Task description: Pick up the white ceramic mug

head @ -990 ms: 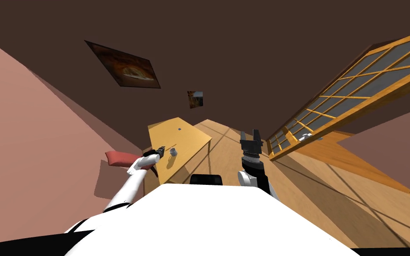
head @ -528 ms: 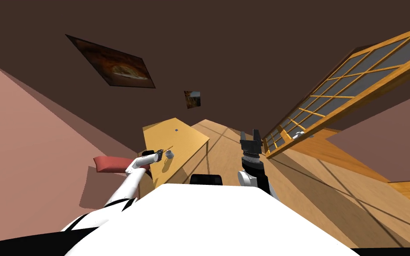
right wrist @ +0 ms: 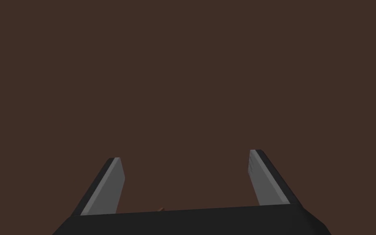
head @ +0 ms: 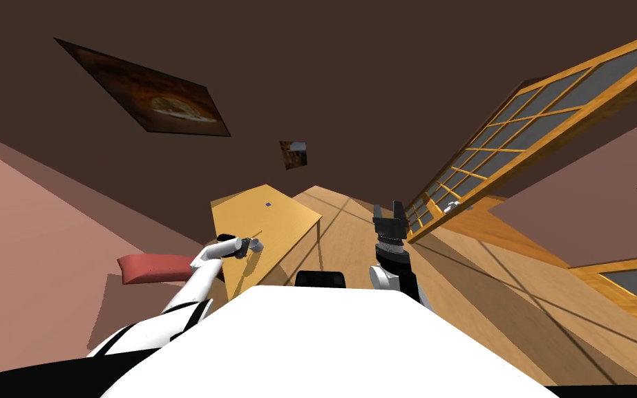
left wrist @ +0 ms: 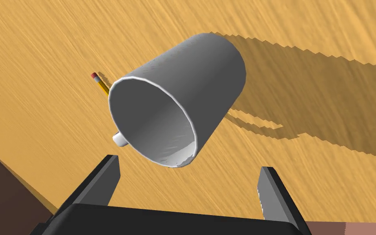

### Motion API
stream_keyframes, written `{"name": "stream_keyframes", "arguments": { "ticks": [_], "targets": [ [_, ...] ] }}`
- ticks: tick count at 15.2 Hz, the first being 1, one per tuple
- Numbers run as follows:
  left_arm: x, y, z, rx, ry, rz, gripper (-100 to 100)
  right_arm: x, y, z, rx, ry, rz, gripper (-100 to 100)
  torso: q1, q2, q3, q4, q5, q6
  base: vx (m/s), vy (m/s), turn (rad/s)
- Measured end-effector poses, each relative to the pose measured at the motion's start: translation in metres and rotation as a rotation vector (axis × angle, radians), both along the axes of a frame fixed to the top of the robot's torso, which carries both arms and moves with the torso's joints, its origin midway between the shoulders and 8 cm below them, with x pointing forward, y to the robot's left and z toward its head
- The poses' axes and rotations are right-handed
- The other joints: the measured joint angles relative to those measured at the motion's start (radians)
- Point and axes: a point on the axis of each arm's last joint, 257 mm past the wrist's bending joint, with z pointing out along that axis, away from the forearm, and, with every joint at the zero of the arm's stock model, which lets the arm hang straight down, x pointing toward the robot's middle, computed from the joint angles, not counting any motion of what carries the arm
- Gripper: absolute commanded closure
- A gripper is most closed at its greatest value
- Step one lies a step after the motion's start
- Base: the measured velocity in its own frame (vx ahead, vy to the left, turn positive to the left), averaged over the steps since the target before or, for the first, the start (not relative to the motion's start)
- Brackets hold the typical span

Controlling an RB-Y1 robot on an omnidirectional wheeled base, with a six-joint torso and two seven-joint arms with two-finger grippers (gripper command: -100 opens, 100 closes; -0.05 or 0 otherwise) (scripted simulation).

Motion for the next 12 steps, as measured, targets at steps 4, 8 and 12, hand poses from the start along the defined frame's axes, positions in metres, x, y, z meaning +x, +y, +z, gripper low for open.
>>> {"name": "stream_keyframes", "arguments": {
  "ticks": [4, 8, 12],
  "targets": [
    [-0.018, 0.003, -0.009, -0.046, 0.072, 0.031, -100, 0.0, 0.0, 0.0, 0.0, 0.0, 0.0, 0, 0.001, 0.001, 0.0, 0.0, 0.0, 0.0, 0.031, -0.014, -0.068],
    [-0.039, 0.003, -0.017, -0.096, 0.144, 0.061, -100, 0.0, 0.0, 0.0, 0.0, 0.0, 0.0, 0, 0.002, 0.001, 0.0, 0.0, 0.0, 0.0, 0.034, -0.008, -0.071],
    [-0.058, 0.002, -0.02, -0.147, 0.209, 0.09, -100, 0.0, 0.0, 0.0, 0.0, 0.0, 0.0, 0, 0.003, 0.001, 0.0, 0.0, 0.001, 0.0, 0.033, 0.01, -0.075]
  ]
}}
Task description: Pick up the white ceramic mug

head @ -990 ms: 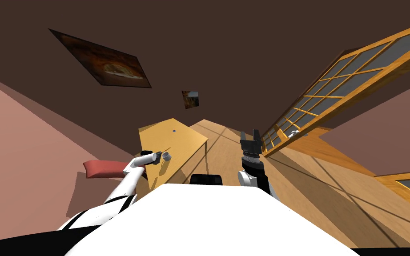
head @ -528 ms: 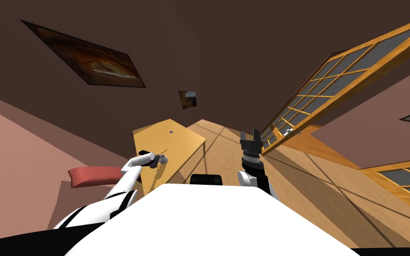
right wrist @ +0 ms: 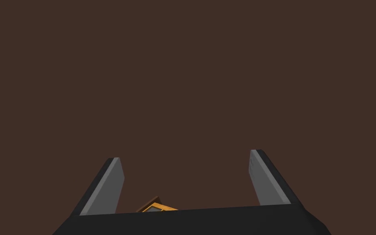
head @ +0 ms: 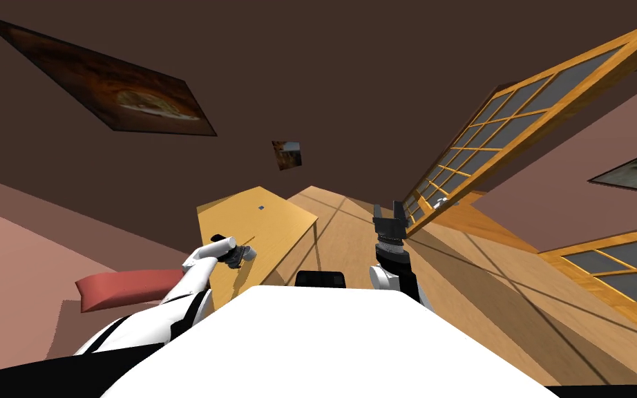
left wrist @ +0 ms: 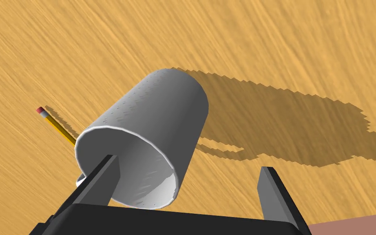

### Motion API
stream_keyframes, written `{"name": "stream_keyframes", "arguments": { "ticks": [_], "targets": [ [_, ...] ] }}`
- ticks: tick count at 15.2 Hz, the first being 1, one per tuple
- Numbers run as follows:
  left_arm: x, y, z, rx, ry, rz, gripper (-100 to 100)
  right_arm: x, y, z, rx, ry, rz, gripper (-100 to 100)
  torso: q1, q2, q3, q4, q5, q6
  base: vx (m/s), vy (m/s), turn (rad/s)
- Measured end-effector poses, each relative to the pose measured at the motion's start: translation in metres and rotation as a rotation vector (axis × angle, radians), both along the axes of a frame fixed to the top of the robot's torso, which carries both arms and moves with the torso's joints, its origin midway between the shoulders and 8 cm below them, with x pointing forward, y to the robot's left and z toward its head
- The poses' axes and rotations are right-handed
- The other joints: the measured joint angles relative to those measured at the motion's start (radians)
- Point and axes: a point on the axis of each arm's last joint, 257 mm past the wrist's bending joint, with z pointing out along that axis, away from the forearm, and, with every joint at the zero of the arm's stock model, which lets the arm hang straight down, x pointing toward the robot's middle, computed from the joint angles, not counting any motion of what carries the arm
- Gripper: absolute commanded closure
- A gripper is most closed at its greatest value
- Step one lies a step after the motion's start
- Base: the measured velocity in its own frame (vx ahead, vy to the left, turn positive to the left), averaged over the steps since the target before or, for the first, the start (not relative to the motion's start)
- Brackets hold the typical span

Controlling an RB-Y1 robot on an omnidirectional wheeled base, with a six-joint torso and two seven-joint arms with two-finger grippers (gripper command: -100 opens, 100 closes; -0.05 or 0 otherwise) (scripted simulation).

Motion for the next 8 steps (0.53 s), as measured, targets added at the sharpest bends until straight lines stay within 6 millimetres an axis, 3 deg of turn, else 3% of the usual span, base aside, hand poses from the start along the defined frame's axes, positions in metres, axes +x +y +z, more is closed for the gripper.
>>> {"name": "stream_keyframes", "arguments": {
  "ticks": [8],
  "targets": [
    [-0.034, -0.004, -0.001, -0.099, 0.109, 0.054, -100, 0.0, 0.0, 0.0, 0.0, 0.0, 0.0, 0, 0.001, 0.0, 0.0, 0.0, 0.0, 0.0, 0.035, 0.026, -0.055]
  ]
}}
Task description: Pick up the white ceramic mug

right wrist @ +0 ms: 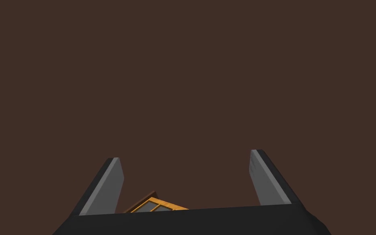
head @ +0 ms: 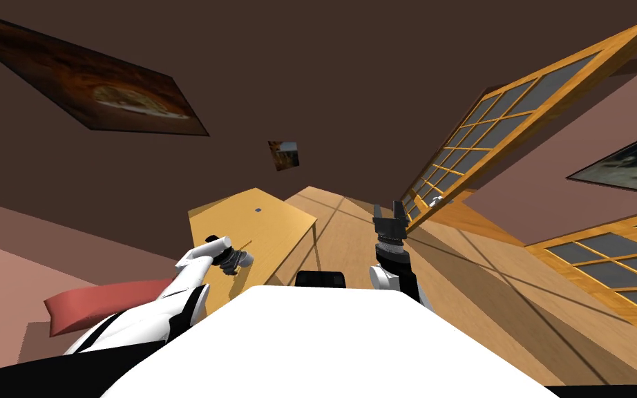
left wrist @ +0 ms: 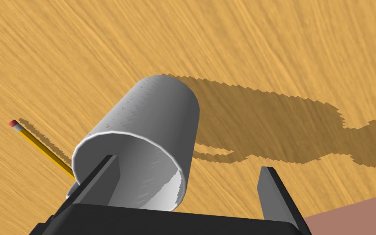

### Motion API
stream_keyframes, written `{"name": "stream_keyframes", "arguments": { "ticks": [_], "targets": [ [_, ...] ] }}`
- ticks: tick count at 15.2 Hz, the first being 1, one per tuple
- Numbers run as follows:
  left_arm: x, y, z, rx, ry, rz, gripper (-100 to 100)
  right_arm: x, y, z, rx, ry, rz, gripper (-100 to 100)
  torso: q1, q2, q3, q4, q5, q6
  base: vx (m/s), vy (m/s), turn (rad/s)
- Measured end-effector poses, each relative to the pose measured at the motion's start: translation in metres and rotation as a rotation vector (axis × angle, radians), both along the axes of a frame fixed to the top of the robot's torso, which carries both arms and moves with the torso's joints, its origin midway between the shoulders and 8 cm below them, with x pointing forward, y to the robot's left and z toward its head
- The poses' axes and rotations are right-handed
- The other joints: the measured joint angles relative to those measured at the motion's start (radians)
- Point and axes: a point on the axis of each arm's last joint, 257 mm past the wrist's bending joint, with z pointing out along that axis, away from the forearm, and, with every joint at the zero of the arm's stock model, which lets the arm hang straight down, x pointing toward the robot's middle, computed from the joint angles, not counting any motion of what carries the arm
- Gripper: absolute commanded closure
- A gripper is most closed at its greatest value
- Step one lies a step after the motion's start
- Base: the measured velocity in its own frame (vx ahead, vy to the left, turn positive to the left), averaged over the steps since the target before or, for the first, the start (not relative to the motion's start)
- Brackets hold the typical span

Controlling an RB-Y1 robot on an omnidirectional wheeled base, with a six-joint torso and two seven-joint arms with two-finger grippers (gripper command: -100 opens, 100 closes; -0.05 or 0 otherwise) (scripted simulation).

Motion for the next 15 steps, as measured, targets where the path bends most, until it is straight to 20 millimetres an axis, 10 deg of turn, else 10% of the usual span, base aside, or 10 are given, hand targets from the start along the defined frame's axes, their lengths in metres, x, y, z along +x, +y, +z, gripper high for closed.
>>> {"name": "stream_keyframes", "arguments": {
  "ticks": [6, 7, 15],
  "targets": [
    [-0.003, -0.012, -0.019, -0.006, 0.005, 0.003, -100, 0.0, 0.0, 0.0, 0.0, 0.0, 0.0, 0, 0.001, 0.002, 0.001, 0.0, 0.0, 0.0, 0.005, 0.039, -0.006],
    [-0.003, -0.012, -0.02, -0.004, 0.003, 0.003, 100, 0.0, 0.0, 0.0, 0.0, 0.0, 0.0, 0, 0.001, 0.003, 0.001, 0.0, 0.0, 0.0, 0.001, 0.011, -0.002],
    [-0.003, -0.004, -0.008, -0.005, 0.003, 0.013, 100, 0.0, 0.0, 0.0, 0.0, 0.0, 0.0, 0, -0.005, 0.004, 0.002, 0.001, -0.002, 0.008, -0.002, -0.021, 0.009]
  ]
}}
